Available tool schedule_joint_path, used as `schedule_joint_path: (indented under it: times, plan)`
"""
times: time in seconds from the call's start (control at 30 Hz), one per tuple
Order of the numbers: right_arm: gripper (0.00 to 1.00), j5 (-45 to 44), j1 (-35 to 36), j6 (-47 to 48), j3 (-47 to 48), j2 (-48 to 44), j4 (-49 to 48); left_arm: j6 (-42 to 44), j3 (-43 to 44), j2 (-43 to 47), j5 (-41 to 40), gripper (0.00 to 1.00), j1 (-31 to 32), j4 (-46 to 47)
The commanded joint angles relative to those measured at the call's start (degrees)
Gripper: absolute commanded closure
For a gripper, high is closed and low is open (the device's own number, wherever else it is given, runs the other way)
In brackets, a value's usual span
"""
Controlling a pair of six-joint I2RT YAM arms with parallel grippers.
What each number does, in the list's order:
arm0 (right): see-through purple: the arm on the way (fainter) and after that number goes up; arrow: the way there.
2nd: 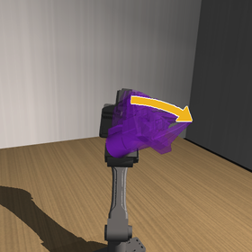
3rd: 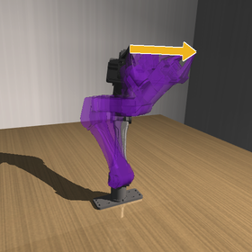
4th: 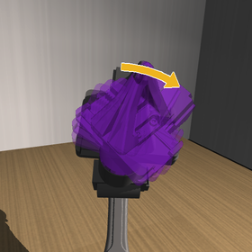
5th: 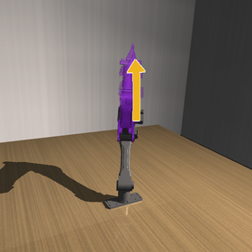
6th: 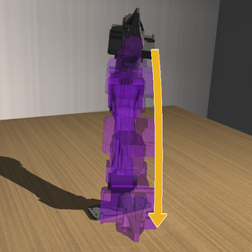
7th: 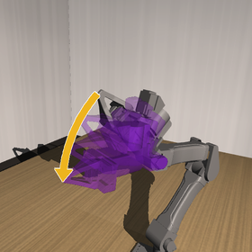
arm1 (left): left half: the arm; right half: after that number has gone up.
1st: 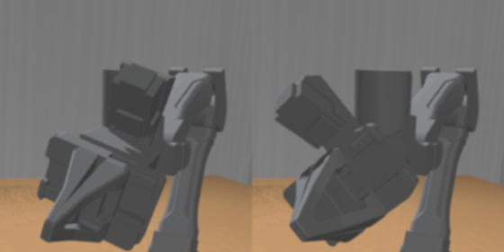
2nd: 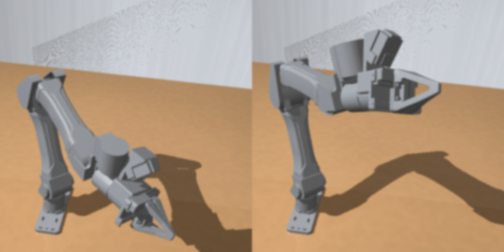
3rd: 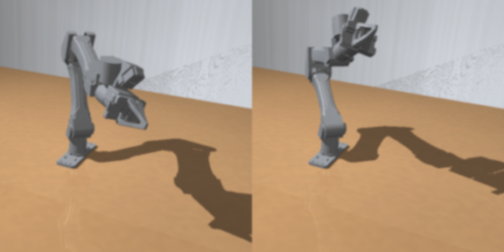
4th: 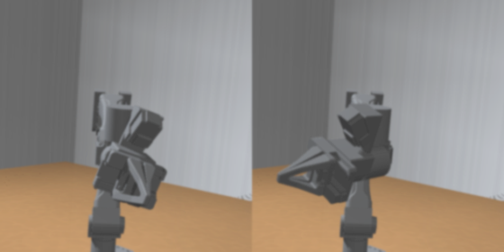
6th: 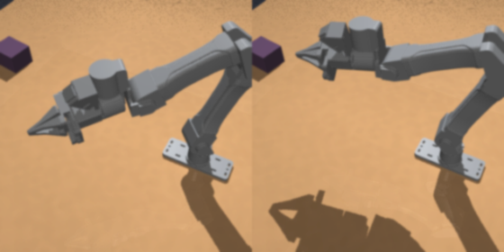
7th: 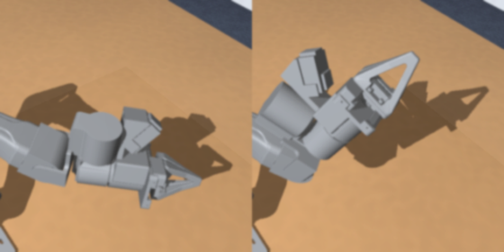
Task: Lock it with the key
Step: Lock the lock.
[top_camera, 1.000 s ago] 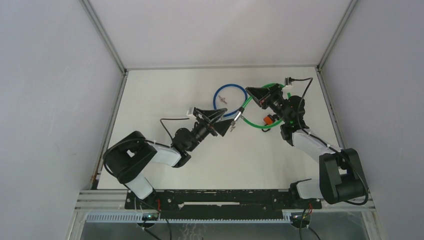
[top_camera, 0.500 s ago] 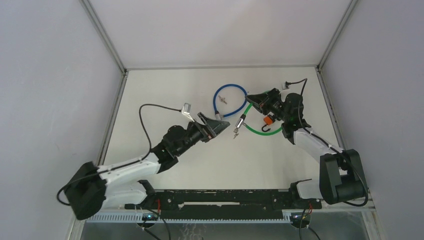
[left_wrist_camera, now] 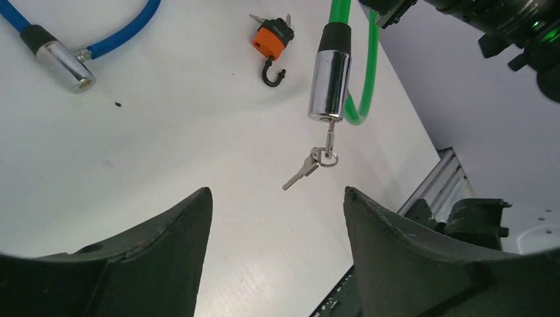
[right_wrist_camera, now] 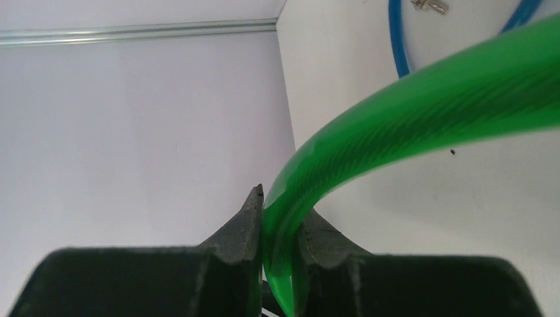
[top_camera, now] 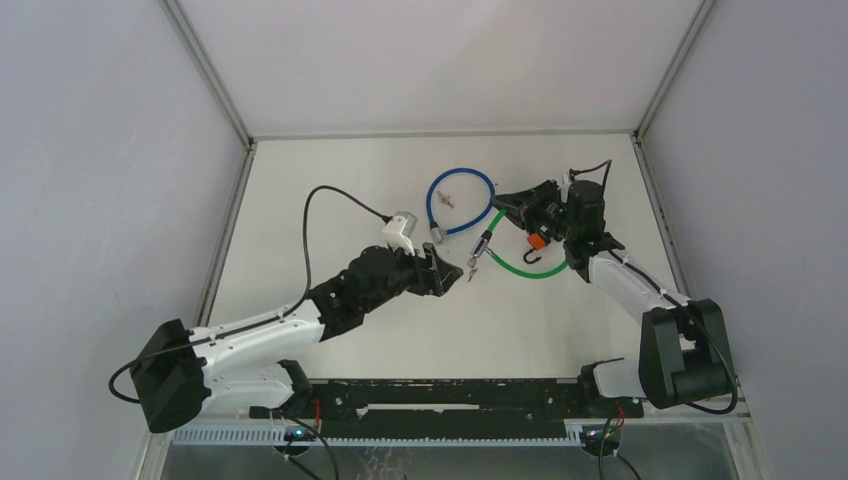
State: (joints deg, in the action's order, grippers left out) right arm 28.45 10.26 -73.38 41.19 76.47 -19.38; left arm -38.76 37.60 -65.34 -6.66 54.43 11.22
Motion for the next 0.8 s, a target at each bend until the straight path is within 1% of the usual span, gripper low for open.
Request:
schedule_joint_path:
  times: [0.0, 0.13, 0.27, 0.43, 0.57, 0.63, 0.77]
  plan:
    - [1.00, -1.55, -0.07, -3.06, 5.97, -3.14, 9.41, 4.02, 1.60, -0.22, 1.05, 0.27, 0.22, 3.88]
    - [1.00, -1.60, 0.11, -4.21, 7.30, -3.00, 13.57, 3.95, 2.61, -1.67, 1.54, 0.27, 0.45, 5.24]
    - [1.00, -2.03, 0.75, -4.95, 7.33, -2.79, 13.12, 3.11, 2.47, -2.47, 1.53, 0.29, 1.16, 9.62]
    - [1.00, -2.13, 1.42, -5.13, 7.81, -2.40, 12.88, 1.36, 1.61, -2.64, 0.28, 0.37, 1.55, 14.72]
    - [1.00, -2.00, 1.70, -5.44, 7.85, -2.37, 12.21, 0.67, 2.92, -4.50, 0.20, 0.38, 1.52, 15.06]
    - [1.00, -2.08, 1.75, -5.62, 7.85, -2.45, 12.17, 0.62, 3.47, -5.40, 0.18, 0.42, 1.53, 14.97]
    - [1.00, -1.86, 1.77, -5.76, 7.85, -2.54, 12.07, 0.90, 4.40, -6.57, -0.32, 0.52, 1.55, 14.24]
